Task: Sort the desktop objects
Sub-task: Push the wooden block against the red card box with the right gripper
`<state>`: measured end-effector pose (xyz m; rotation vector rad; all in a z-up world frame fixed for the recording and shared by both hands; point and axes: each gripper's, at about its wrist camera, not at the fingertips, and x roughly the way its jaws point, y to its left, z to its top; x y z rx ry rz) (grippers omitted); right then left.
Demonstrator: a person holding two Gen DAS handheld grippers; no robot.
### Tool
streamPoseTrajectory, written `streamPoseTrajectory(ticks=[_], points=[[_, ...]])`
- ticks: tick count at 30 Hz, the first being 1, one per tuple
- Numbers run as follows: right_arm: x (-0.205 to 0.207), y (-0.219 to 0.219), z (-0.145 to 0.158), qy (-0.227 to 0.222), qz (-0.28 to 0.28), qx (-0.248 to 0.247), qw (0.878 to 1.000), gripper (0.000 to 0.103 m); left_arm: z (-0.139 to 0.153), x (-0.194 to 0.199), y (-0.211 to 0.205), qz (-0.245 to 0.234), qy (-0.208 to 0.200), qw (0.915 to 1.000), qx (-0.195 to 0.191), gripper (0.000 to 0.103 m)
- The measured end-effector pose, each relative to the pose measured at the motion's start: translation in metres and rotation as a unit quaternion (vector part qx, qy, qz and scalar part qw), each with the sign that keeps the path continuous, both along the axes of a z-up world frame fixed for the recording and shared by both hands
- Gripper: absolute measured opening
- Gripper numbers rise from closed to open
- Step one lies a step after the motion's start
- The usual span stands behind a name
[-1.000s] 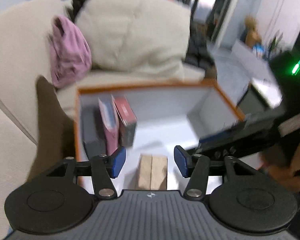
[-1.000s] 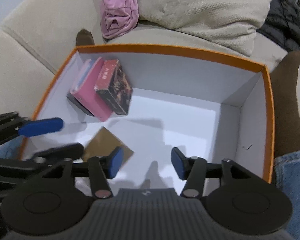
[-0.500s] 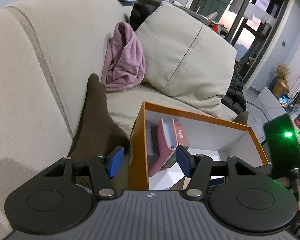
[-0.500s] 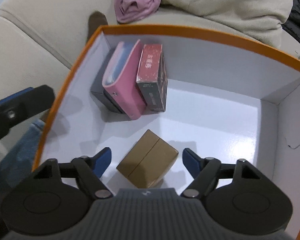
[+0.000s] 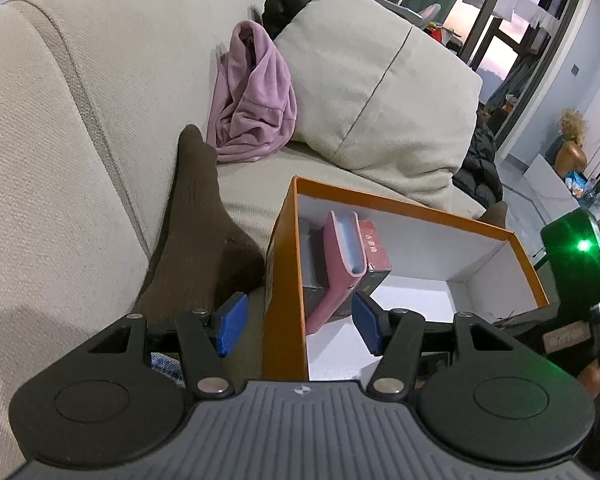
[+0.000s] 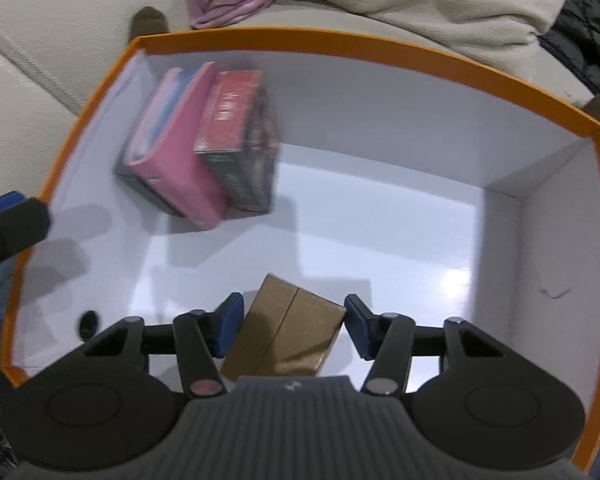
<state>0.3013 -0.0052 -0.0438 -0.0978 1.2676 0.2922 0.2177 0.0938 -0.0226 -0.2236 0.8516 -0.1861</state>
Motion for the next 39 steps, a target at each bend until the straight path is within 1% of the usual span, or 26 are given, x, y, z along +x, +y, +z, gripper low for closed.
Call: streamPoseTrajectory(ticks=[5, 7, 11, 13, 14, 16, 18, 20, 23, 25, 28, 31, 35, 37, 38, 39], points=[[0.02, -0.011, -0.001, -0.012, -0.013, -0.002, 1.0, 0.052, -0.004, 0.002, 0.0, 0.002, 0.008, 1.0, 0.003, 0.067], [0.026, -0.011, 0.0, -0.024, -0.013, 0.009, 1.0, 0.052, -0.005, 0.003, 0.0, 0.002, 0.01, 0.9999, 0.006, 0.067], [0.032, -0.001, 0.0, -0.036, 0.006, 0.032, 0.999, 0.053, -0.008, 0.004, 0.0, 0.001, 0.015, 0.9999, 0.009, 0.067], [0.028, 0.001, 0.006, -0.051, 0.022, 0.037, 0.998, 0.056, -0.008, 0.004, 0.0, 0.0, 0.016, 0.9998, 0.01, 0.067], [0.026, 0.001, 0.011, -0.06, 0.029, 0.035, 0.997, 0.06, -0.008, 0.004, 0.0, 0.0, 0.017, 0.9998, 0.011, 0.067], [0.02, 0.002, 0.021, -0.076, 0.046, 0.031, 0.996, 0.061, -0.008, 0.004, 0.0, -0.001, 0.018, 0.9998, 0.012, 0.067], [0.013, 0.0, 0.03, -0.081, 0.069, 0.031, 0.994, 0.067, -0.009, 0.004, 0.0, -0.002, 0.019, 0.9998, 0.011, 0.067], [0.007, -0.002, 0.034, -0.077, 0.096, 0.021, 0.992, 0.069, -0.009, 0.004, 0.0, -0.003, 0.02, 0.9998, 0.009, 0.067], [0.001, -0.005, 0.034, -0.07, 0.118, -0.014, 0.99, 0.069, -0.009, 0.004, 0.0, -0.004, 0.023, 0.9997, 0.005, 0.067], [0.0, -0.008, 0.03, -0.054, 0.136, -0.029, 0.989, 0.069, -0.01, 0.004, 0.001, -0.007, 0.027, 0.9996, 0.003, 0.067], [-0.003, -0.011, 0.02, -0.028, 0.157, -0.041, 0.986, 0.067, -0.012, 0.005, 0.001, -0.01, 0.032, 0.9994, -0.004, 0.067], [-0.003, -0.009, 0.011, -0.02, 0.165, -0.053, 0.985, 0.065, -0.012, 0.005, 0.002, -0.01, 0.035, 0.9993, -0.008, 0.067], [0.003, -0.004, 0.001, -0.013, 0.173, -0.042, 0.984, 0.064, -0.014, 0.006, 0.002, -0.009, 0.039, 0.9992, -0.007, 0.067], [0.005, -0.002, -0.003, -0.015, 0.169, -0.041, 0.985, 0.058, -0.015, 0.007, 0.001, -0.009, 0.041, 0.9991, -0.005, 0.067], [0.008, 0.0, -0.005, -0.015, 0.164, -0.039, 0.986, 0.049, -0.015, 0.007, 0.001, -0.01, 0.042, 0.9991, -0.004, 0.067], [0.011, 0.001, -0.006, -0.017, 0.16, -0.035, 0.986, 0.044, -0.016, 0.007, 0.0, -0.01, 0.042, 0.999, -0.004, 0.067]])
